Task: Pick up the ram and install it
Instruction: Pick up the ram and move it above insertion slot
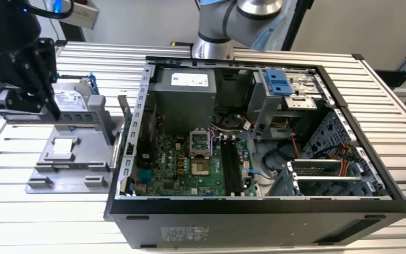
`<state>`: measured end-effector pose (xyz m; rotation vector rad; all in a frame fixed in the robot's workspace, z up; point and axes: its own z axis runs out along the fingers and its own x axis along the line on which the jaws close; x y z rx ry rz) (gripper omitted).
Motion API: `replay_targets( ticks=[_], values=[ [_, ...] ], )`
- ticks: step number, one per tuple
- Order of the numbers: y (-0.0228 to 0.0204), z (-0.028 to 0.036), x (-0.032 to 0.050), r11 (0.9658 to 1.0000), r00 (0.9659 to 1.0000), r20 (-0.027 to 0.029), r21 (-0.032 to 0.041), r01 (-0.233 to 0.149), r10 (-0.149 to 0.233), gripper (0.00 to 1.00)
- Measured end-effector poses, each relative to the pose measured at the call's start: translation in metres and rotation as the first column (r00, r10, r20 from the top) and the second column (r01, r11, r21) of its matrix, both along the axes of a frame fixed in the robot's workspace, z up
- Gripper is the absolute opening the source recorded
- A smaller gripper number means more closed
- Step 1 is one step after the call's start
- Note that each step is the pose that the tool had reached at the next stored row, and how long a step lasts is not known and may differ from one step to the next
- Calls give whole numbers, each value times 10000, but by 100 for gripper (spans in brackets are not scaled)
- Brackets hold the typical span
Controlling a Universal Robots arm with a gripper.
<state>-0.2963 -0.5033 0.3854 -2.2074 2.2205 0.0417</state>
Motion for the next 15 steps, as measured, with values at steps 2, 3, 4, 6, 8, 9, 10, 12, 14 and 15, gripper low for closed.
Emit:
replay_targets(
  ticks=[2, 3, 4, 6, 8, 9, 10, 12, 14, 15],
  values=[
    [0, 0, 85, 10000, 10000, -12, -1, 0, 0, 0],
    [0, 0, 122, 10000, 10000, -15, 0, 0, 0, 0],
    [0, 0, 153, 10000, 10000, -18, -1, 0, 0, 0],
    [0, 0, 204, 10000, 10000, -20, 0, 0, 0, 0],
    [0, 0, 256, 10000, 10000, -21, 0, 0, 0, 0],
    [0, 0, 286, 10000, 10000, -22, 0, 1, -1, 0],
    [0, 0, 318, 10000, 10000, -24, 0, 0, 0, 0],
    [0, 0, 386, 10000, 10000, -29, 0, -1, 1, 0],
    [0, 0, 458, 10000, 10000, -34, -1, 1, -1, 0],
    [0, 0, 535, 10000, 10000, -41, 0, 0, 0, 0]
  ],
)
